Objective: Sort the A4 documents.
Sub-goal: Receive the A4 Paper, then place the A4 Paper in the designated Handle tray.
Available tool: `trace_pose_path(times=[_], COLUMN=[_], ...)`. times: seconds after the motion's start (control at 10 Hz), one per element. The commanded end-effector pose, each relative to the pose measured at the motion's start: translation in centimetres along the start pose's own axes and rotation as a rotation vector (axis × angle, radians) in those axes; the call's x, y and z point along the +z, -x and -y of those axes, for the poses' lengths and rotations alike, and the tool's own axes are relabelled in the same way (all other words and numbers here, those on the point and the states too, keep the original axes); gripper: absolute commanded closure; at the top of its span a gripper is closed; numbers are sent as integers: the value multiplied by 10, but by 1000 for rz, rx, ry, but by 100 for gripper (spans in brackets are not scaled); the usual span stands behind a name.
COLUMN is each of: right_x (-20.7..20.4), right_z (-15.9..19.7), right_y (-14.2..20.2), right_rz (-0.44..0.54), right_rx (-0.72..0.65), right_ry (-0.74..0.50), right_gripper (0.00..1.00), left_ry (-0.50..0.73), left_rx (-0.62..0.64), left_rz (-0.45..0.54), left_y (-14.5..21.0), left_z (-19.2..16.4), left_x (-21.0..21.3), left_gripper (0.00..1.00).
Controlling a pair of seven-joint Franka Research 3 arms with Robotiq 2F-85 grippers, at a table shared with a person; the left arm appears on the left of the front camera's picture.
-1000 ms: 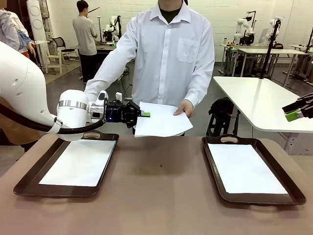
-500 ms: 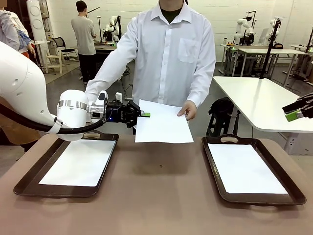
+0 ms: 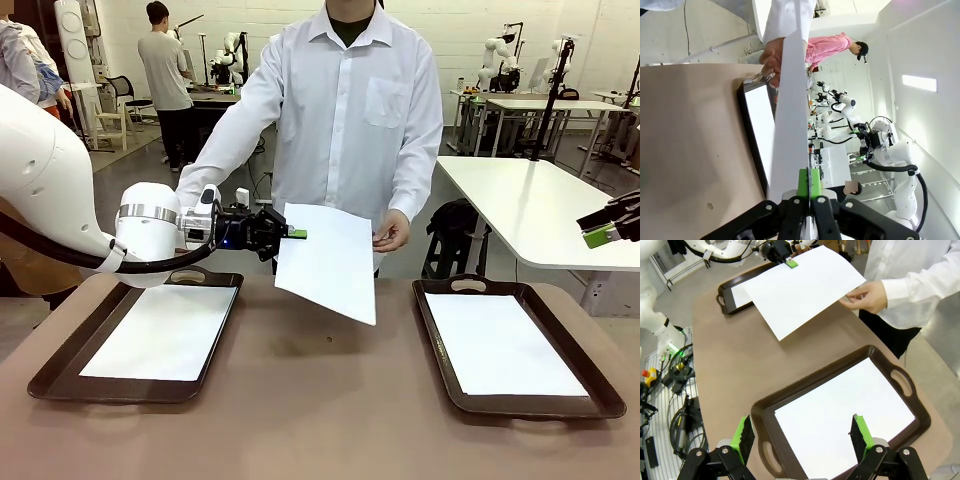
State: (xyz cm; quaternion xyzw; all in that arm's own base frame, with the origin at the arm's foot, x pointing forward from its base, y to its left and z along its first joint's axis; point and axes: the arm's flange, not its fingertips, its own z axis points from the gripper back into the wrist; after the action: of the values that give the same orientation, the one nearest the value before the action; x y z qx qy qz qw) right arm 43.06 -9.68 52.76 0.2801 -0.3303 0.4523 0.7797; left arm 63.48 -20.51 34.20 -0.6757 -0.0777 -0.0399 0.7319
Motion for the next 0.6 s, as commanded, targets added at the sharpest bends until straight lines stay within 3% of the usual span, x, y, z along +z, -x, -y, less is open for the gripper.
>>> trace_pose_path(times=[0.0,0.5], right_x=[-1,-1], right_z=[-1,-1], right_y=[0,0], right_rz=[0,0], right_rx=[0,0], right_ry=[-7,-7], right_gripper=[0,0], left_ry=[-1,-1], left_rx=[5,5], left_rz=[5,5], left_y=[-1,-1], left_z=[-1,-1], left_x=[-1,-1], left_gripper=[100,100])
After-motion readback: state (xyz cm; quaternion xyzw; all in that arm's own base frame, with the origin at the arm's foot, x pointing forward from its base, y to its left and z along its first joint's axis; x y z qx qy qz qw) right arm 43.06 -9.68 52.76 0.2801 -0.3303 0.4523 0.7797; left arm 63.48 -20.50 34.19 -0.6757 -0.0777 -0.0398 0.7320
